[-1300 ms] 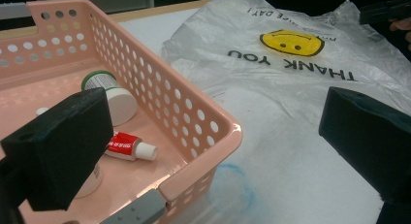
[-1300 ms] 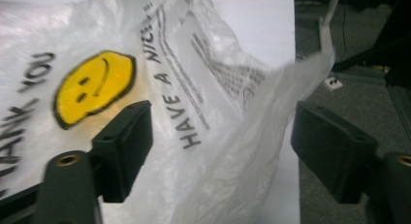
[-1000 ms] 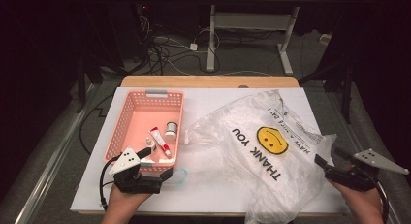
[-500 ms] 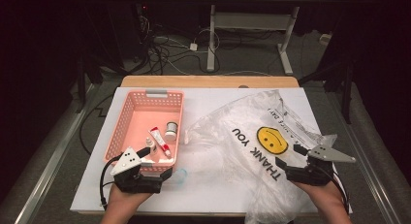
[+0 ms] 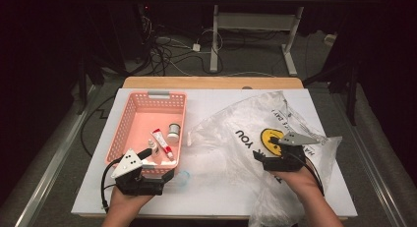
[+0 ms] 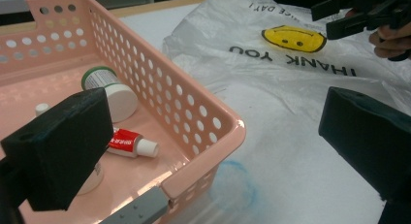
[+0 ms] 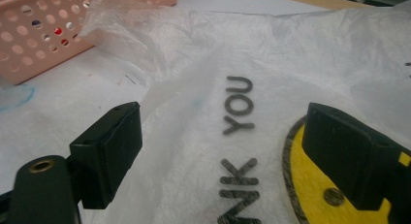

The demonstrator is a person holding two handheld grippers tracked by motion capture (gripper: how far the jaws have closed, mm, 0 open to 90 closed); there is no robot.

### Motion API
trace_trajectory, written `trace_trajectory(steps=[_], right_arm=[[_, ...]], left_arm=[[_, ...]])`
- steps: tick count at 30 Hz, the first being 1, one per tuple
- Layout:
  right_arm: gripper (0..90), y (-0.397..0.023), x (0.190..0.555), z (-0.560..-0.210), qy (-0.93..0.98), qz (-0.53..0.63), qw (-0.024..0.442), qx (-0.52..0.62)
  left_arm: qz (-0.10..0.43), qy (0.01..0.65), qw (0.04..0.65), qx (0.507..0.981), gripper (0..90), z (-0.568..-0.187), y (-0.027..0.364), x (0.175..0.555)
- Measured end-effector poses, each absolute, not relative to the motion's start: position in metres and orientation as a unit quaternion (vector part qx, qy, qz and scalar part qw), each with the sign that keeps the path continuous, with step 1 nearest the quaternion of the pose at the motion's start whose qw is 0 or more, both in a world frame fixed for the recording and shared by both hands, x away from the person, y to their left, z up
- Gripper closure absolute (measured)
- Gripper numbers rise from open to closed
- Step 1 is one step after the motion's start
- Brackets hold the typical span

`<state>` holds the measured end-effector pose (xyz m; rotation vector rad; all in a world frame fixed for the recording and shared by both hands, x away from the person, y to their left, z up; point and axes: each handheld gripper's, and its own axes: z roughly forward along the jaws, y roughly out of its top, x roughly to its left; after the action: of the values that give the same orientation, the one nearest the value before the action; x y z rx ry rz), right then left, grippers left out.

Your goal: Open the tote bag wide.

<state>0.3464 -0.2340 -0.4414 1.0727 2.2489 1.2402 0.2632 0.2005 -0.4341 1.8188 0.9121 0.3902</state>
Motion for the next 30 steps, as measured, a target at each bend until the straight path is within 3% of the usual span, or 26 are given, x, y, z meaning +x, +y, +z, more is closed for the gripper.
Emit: trace_trajectory(steps=[8, 14, 22, 30], right_arm=[[16.8, -0.214, 0.331, -0.446, 0.814, 0.438, 0.158, 0.348], [24.5, -0.196, 0.320, -0.456, 0.847, 0.404, 0.137, 0.318], [40.1, -0.191, 0.325, -0.473, 0.873, 0.348, 0.144, 0.310], [63.2, -0.195, 0.330, -0.479, 0.874, 0.343, 0.142, 0.315]], left_arm=[[0.162, 0.377, 0.506, 0.759, 0.0, -0.435, 0.197, 0.263], [0.161, 0.376, 0.503, 0.762, 0.0, -0.437, 0.194, 0.264], [0.158, 0.378, 0.507, 0.758, 0.0, -0.437, 0.198, 0.264], [0.157, 0.377, 0.507, 0.759, 0.0, -0.437, 0.198, 0.264]])
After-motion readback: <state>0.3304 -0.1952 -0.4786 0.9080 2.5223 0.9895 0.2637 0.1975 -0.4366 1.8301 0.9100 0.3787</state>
